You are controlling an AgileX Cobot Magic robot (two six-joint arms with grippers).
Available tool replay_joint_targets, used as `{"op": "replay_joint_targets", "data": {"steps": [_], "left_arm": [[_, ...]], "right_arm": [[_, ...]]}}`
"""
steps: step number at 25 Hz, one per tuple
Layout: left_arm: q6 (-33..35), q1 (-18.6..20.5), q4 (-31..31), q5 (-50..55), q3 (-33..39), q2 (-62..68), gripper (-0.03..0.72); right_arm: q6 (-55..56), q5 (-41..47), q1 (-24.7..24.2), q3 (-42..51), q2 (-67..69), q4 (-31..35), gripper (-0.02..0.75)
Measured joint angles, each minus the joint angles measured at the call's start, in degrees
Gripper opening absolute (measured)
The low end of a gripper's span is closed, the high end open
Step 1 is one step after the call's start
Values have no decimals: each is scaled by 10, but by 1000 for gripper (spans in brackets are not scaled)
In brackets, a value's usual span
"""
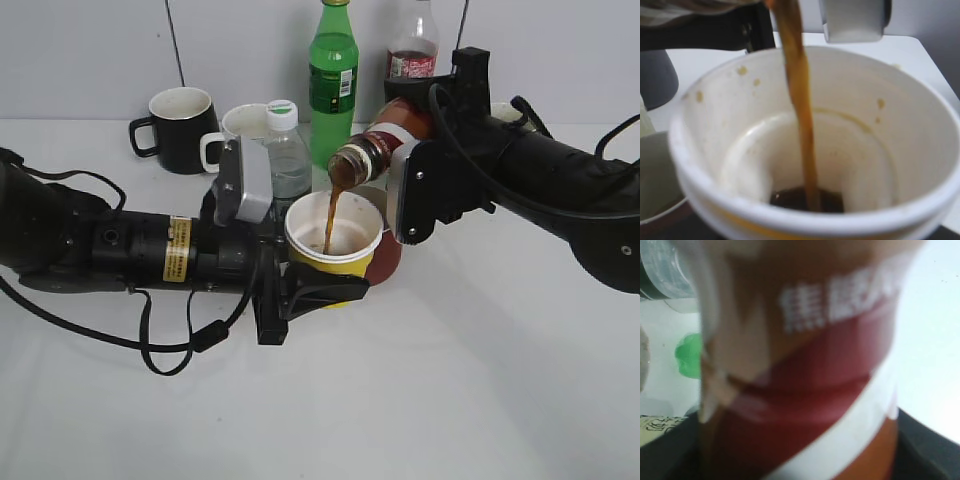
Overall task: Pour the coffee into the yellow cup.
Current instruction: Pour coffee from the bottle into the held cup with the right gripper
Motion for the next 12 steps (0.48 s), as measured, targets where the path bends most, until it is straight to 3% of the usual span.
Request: {"op": "replay_joint_targets", "data": {"steps": [12], "left_arm": [[0,0,2,0,0,0,380]], "right_arm": [[-7,-1,0,0,0,0,503]]}}
